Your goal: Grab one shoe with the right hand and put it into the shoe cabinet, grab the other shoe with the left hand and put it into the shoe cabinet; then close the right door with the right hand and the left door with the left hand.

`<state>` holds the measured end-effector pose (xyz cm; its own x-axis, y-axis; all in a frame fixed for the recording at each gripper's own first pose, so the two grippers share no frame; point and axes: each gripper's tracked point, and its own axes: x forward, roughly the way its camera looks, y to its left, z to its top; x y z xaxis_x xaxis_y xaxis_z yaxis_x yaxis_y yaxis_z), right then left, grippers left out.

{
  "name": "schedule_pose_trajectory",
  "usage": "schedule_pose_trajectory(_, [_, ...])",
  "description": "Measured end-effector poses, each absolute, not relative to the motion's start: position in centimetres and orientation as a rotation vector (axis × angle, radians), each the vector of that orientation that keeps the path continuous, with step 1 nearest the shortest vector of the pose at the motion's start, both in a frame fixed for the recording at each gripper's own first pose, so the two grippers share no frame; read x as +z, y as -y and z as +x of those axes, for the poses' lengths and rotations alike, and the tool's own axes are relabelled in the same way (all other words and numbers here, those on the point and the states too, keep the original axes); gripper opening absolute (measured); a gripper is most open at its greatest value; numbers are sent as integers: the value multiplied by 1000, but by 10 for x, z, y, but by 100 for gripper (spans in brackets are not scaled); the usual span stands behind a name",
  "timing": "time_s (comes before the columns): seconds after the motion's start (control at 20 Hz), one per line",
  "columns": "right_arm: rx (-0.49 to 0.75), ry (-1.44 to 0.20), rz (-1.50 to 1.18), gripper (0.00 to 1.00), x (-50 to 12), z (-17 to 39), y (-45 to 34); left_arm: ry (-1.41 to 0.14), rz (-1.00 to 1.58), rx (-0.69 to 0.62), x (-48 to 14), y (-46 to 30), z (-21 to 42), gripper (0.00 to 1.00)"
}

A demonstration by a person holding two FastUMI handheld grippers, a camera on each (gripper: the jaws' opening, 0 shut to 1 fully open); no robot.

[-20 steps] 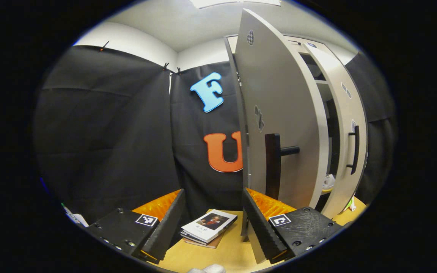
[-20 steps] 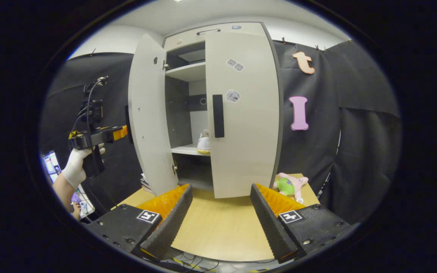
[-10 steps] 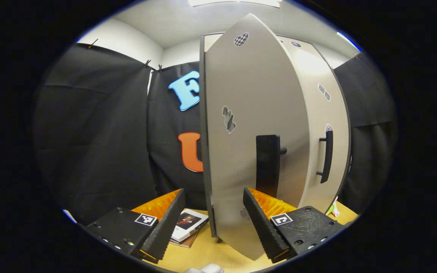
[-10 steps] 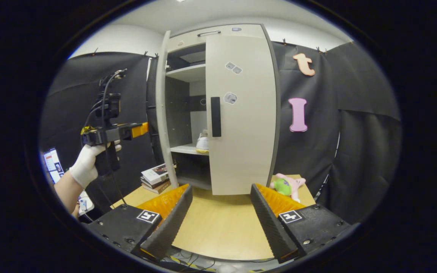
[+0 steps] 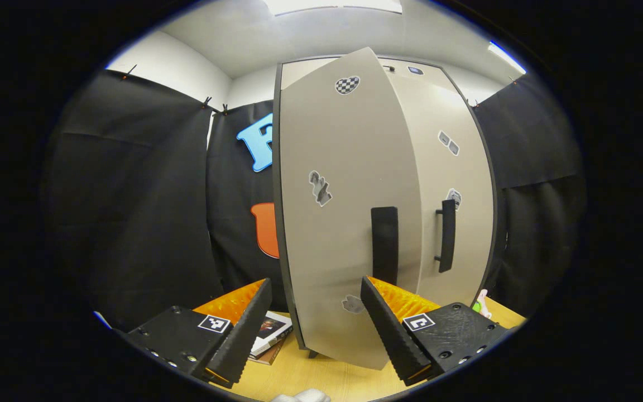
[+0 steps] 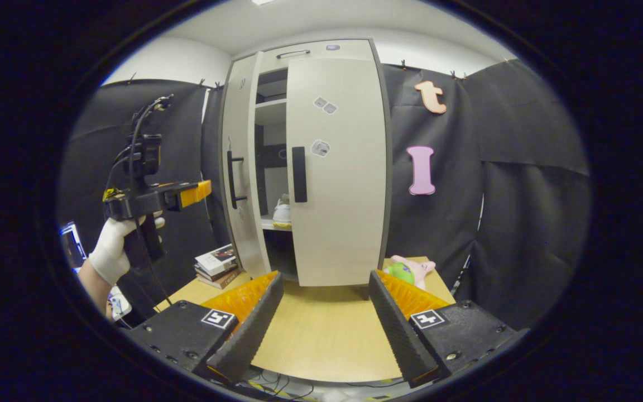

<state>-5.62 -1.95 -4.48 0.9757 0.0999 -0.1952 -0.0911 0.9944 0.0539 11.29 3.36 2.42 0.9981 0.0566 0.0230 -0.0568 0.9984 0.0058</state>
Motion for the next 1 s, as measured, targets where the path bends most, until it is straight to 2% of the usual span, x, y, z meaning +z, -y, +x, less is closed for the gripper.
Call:
schedule_pose_trajectory(0.1, [94, -199, 52, 99, -45, -55, 19, 14, -6, 36, 20, -25, 97, 100])
schedule_pose_trajectory(0.15, [92, -196, 57, 99, -44, -54, 19, 11, -6, 27, 18, -21, 88, 96])
schedule_pose_trajectory(0.35, [83, -179, 70, 99, -40, -51, 15, -2, 1, -7, 17, -13, 52, 96])
schedule_pose_trajectory(0.7, [58, -142, 69, 100, -21, -50, 15, -40, -21, -4, 8, -21, -3, 96])
schedule_pose_trajectory(1.0, [34, -110, 56, 99, -10, -45, 24, -52, -37, 12, 2, -23, -23, 96])
